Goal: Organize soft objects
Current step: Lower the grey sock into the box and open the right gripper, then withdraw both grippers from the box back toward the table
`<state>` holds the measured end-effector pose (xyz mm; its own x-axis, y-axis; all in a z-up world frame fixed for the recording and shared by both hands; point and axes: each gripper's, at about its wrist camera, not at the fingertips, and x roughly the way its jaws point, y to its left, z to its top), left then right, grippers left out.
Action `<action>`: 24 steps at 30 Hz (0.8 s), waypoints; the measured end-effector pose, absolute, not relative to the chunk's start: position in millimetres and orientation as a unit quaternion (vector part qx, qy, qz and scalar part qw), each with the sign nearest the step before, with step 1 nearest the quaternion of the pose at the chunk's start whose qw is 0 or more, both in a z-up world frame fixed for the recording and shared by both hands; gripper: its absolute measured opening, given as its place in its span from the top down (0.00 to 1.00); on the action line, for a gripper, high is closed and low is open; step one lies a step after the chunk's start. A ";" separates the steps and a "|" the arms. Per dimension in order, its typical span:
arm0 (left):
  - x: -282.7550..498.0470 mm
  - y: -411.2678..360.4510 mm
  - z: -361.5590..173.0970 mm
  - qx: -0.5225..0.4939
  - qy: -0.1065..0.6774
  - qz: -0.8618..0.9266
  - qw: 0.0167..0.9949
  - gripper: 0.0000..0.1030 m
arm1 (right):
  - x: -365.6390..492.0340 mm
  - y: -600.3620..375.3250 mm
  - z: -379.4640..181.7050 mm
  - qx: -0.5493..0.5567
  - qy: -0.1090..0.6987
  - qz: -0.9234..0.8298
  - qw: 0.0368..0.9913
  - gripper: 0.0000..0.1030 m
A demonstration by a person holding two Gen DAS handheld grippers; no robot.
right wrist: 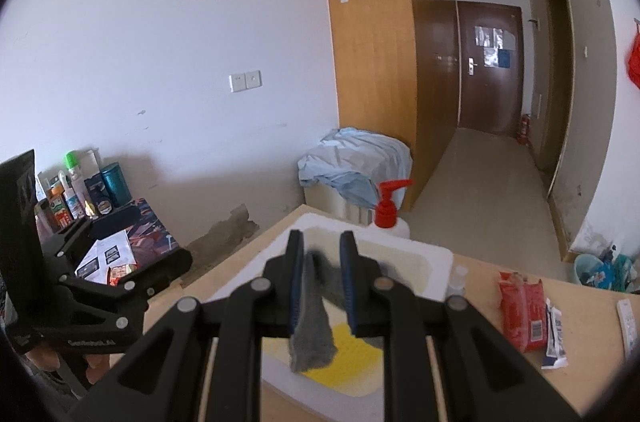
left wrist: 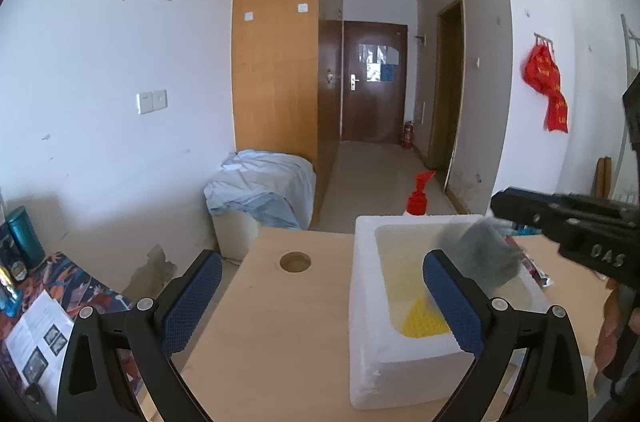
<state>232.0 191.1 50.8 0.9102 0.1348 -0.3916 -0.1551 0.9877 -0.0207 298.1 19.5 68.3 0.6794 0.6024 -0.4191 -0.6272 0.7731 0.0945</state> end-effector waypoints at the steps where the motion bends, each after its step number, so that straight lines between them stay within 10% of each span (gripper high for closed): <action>1: 230.7 192.4 51.0 -0.028 0.198 0.076 0.977 0.02 | 298.8 21.2 67.1 -0.028 0.221 0.337 0.915 0.79; 12: 225.9 190.1 54.0 -0.029 0.194 0.075 0.978 0.02 | 297.8 28.7 58.8 -0.041 0.240 0.337 0.909 0.77; 17: 219.1 187.8 57.2 -0.027 0.191 0.071 0.979 0.02 | 291.4 21.6 62.9 -0.035 0.231 0.318 0.919 0.16; 24: 202.8 177.6 64.3 -0.036 0.189 0.046 0.980 0.02 | 282.2 3.7 69.9 -0.032 0.224 0.289 0.930 0.09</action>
